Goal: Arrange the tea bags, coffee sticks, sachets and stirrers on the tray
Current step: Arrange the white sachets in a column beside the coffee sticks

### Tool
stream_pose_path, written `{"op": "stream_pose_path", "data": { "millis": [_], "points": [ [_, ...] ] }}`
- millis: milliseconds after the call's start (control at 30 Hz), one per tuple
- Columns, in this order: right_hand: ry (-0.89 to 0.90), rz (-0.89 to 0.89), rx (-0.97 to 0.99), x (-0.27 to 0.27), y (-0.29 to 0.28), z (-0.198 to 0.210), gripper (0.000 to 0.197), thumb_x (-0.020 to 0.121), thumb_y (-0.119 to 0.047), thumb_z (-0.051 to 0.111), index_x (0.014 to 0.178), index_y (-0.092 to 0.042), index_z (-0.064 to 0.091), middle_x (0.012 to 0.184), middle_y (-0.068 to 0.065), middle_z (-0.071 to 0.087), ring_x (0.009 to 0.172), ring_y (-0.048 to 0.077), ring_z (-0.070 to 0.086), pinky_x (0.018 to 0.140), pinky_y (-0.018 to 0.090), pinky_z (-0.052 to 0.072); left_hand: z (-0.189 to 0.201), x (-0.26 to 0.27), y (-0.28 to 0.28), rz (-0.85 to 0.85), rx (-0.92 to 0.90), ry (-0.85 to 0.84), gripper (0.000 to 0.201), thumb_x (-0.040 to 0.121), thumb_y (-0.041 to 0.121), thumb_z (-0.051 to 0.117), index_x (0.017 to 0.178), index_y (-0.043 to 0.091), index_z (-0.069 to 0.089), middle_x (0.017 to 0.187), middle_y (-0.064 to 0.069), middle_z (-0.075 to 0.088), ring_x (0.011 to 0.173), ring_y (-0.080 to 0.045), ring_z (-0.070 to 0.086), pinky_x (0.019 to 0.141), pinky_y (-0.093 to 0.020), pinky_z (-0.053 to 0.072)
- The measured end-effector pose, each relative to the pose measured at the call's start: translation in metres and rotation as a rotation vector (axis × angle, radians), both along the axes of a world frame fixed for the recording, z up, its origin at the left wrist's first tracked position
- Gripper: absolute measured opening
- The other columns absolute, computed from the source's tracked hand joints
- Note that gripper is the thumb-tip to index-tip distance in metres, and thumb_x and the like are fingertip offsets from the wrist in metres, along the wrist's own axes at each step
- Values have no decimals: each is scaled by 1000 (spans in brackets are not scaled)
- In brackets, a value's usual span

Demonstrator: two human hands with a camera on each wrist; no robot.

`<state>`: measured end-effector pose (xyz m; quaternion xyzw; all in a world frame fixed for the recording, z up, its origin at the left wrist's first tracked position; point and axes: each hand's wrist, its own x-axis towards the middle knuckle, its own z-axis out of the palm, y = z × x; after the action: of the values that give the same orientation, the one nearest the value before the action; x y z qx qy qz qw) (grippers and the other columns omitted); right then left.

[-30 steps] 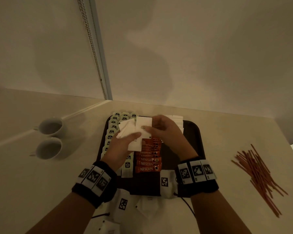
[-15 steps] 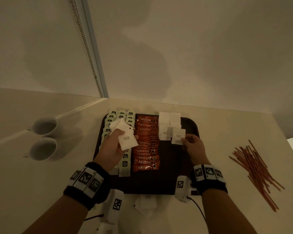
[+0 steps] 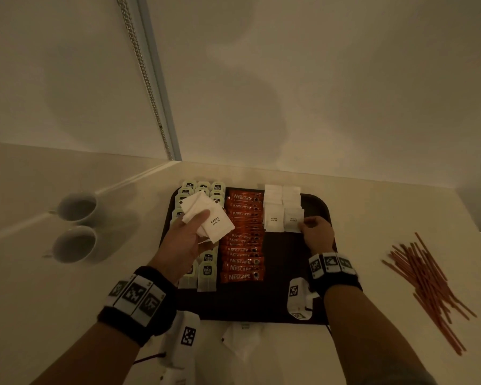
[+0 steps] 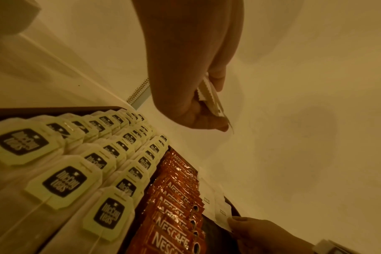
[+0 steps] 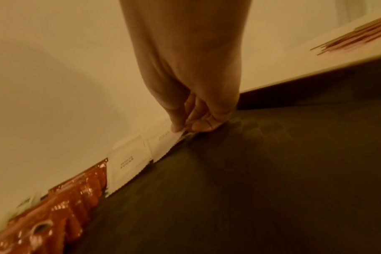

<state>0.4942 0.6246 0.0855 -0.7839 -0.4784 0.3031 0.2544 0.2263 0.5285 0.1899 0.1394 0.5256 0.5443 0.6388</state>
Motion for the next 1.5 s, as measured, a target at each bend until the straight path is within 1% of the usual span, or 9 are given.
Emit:
{"op": "stream_pose_path", "data": {
  "millis": [233, 333, 433, 533, 700, 900, 1233, 1400, 1500],
  "points": [
    [-30, -10, 77, -12, -2, 9, 22, 86, -18, 65, 99, -2, 59, 98, 13, 63, 93, 27, 59, 72, 27, 44, 1, 1, -4, -21, 39, 39, 17, 95, 14, 52, 98, 29, 60, 93, -1, 69, 83, -17, 64, 50, -21, 48],
    [209, 151, 103, -43, -18, 46, 26, 88, -35, 62, 96, -11, 58, 94, 2, 63, 86, 17, 59, 65, 18, 43, 2, 3, 0, 17, 65, -3, 20, 95, 8, 52, 100, 27, 58, 97, -3, 67, 88, -18, 64, 50, -20, 50],
    [585, 456, -85, -84, -47, 84, 44, 76, -50, 66, 94, -11, 60, 98, 4, 67, 90, 18, 65, 75, 29, 54, 0, 7, 3, 58, 84, -60, 23, 94, 6, 53, 110, 21, 57, 105, -6, 66, 93, -19, 64, 54, -21, 54],
    [718, 491, -97, -108, -67, 96, 37, 79, -32, 71, 100, -4, 59, 106, 15, 64, 96, 27, 64, 85, 40, 54, 0, 12, 2, 71, 89, -82, 32, 93, 5, 54, 123, 14, 53, 108, -9, 65, 89, -19, 65, 53, -21, 53],
    [984, 324, -57, -111, -69, 104, 9, 88, -3, 57, 94, -9, 56, 108, 12, 62, 102, 28, 63, 89, 42, 52, -3, 8, -4, 81, 34, -129, 31, 93, 10, 54, 124, 14, 53, 105, -11, 65, 80, -19, 65, 50, -23, 52],
    [588, 440, 126, -105, -57, 122, 11, 84, -4, 62, 88, -14, 58, 101, 6, 64, 95, 25, 64, 77, 43, 58, 2, 3, -6, -42, 32, -44, 23, 88, 13, 62, 111, 17, 61, 95, -5, 68, 78, -17, 63, 51, -22, 51],
    [635, 454, 35, -96, -66, 111, 24, 84, -16, 67, 106, -10, 64, 101, 7, 69, 92, 20, 68, 80, 35, 57, -2, 8, -5, -53, 33, 108, 39, 83, 4, 68, 120, 10, 58, 105, -10, 66, 84, -18, 65, 51, -21, 51],
    [777, 224, 19, -73, -65, 88, 17, 88, -7, 60, 104, -7, 63, 107, 7, 65, 97, 21, 65, 78, 28, 58, -4, 2, -8, -18, 5, -101, 31, 94, 8, 48, 123, 19, 50, 104, -11, 68, 86, -30, 69, 51, -26, 54],
    [673, 27, -27, -50, -54, 58, 25, 89, -6, 59, 114, -4, 59, 113, 8, 62, 95, 15, 64, 68, 20, 57, -3, -3, -8, 1, 17, -233, 33, 97, 11, 36, 128, 16, 43, 110, -16, 62, 91, -34, 64, 57, -26, 58]
  ]
}}
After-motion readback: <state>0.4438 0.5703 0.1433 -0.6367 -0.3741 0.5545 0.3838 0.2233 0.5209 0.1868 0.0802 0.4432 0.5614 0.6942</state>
